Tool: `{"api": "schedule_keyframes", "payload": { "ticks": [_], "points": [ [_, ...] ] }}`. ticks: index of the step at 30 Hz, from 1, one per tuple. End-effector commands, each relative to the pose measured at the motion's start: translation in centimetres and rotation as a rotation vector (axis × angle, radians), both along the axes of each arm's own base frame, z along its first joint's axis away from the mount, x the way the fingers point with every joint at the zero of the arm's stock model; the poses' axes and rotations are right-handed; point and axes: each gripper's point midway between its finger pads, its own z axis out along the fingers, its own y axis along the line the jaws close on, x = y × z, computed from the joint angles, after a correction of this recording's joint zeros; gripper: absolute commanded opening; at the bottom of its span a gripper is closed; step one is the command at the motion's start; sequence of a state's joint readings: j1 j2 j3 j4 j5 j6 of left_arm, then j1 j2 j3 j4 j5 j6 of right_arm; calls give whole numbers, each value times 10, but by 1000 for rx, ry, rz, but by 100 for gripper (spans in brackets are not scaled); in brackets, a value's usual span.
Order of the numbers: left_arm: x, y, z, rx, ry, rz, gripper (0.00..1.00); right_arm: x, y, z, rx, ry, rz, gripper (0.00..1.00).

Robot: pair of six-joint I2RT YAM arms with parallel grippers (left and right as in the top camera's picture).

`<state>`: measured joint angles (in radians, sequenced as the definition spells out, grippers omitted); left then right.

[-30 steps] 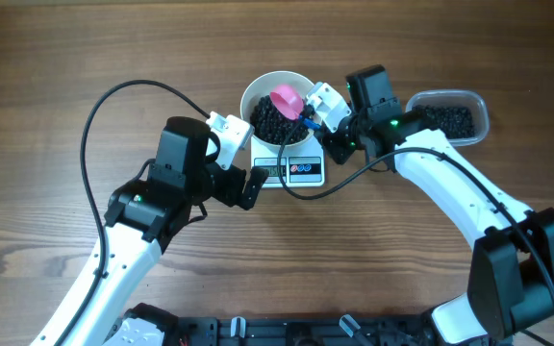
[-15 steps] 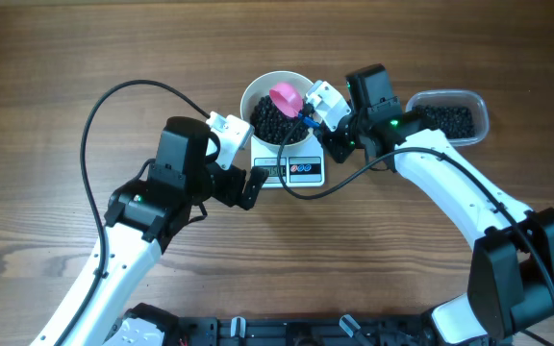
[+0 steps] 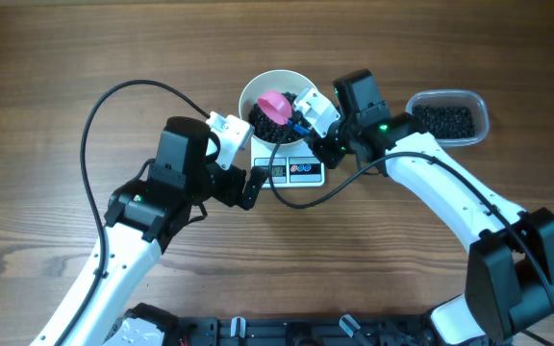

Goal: Scoop item into bowl and weigh 150g on scale

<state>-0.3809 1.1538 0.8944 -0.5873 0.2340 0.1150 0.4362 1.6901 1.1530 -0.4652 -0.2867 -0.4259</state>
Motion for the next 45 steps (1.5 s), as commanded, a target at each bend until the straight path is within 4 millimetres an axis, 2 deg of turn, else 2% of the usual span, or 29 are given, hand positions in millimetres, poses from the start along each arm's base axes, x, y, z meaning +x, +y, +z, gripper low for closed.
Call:
{"api": "schedule_keyframes", "payload": {
  "ticks": [1, 7, 15, 21, 31, 37, 45],
  "points": [
    [-2, -2, -4, 4, 9, -18, 100, -2, -1, -11, -28, 15, 14, 4],
    [-2, -2, -4, 4, 9, -18, 100, -3, -1, -11, -30, 19, 14, 4],
    [-2, -2, -4, 5, 9, -17, 100, -14, -7, -18, -53, 76, 11, 4],
    [-2, -2, -4, 5, 9, -17, 100, -13, -3, -16, -16, 98, -26, 4],
    [-2, -2, -4, 4, 9, -18, 100, 0, 4, 3, 54, 96, -114, 4],
    [-2, -2, -4, 4, 9, -18, 100, -9, 17, 16, 158, 167, -123, 4],
    [-2, -2, -4, 4, 9, -18, 100, -10, 16, 22, 167, 164, -133, 4]
  ]
}}
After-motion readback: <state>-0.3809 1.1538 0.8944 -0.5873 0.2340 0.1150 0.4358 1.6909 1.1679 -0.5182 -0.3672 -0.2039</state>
